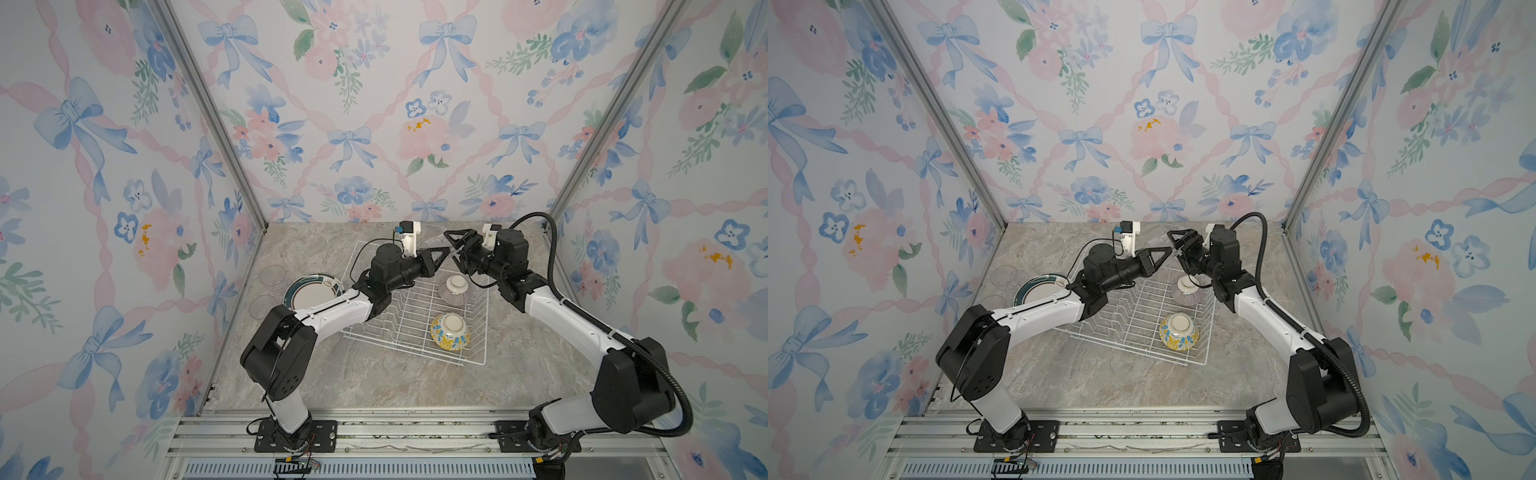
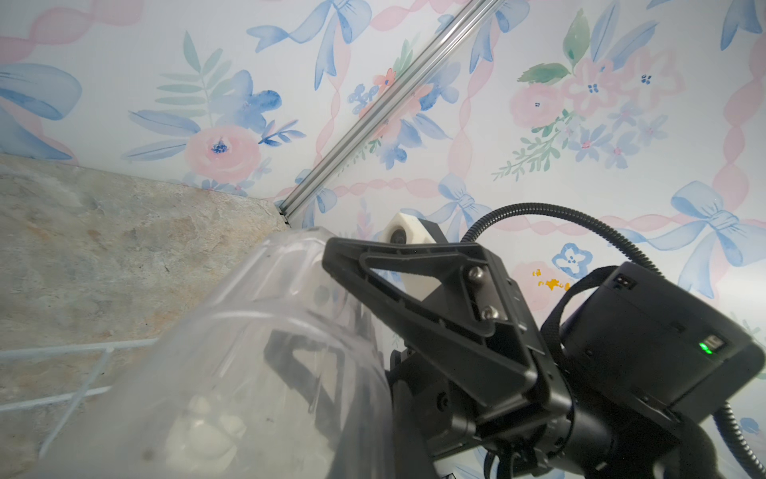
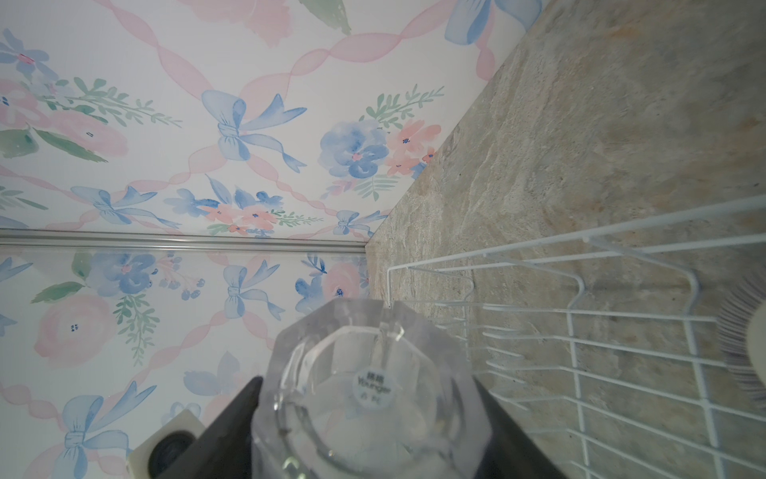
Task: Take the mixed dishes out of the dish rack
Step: 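Carry the clear cup with the left gripper toward the plate stack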
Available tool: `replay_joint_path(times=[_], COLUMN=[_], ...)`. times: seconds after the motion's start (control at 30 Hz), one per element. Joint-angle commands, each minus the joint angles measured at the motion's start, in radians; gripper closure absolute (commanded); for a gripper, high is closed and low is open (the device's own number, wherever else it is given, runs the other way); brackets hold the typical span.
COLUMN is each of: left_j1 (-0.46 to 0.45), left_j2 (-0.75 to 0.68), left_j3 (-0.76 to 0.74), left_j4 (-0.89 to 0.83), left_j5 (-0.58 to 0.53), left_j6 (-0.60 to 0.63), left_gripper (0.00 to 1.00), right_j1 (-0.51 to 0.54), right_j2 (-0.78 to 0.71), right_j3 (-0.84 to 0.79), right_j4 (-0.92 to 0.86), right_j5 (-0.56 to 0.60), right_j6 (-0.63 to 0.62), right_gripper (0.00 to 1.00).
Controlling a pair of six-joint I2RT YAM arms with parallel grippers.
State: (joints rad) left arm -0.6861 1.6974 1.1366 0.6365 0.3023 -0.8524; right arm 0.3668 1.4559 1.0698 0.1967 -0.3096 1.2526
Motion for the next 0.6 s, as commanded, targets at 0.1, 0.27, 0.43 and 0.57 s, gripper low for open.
replay_joint_path(times=[0.1,0.27,0.43,0.57], left_j1=[0.013,-0.005,-0.029,-0.036], left_j2=[-0.109,-0.184,-0.296,-0.406], left_j3=[-0.063,-0.087,-0.173,-0.247], left_j4=[-0.119,-0.207,-0.254,-0.331], left_j5=[-0.178,-0.218,-0.268,-0.349], left_j6=[0.113,0.116,0.121,0.153], left_gripper=[1.0,1.0,1.0,1.0], right_j1=[0.023,0.023,0.023,0.023], right_j2=[-0.075,-0.13,-0.217,-0.271], right_j3=[0.001,-0.003,-0.001,0.025], right_j4=[-0.159,-0.209,-0.335,-0.472], right_j5=[0.018,0.03,0.054,0.084], right_j6=[-0.185,-0.223,-0.345,-0.45], right_gripper=[0.08,0.03,0.03,0.03])
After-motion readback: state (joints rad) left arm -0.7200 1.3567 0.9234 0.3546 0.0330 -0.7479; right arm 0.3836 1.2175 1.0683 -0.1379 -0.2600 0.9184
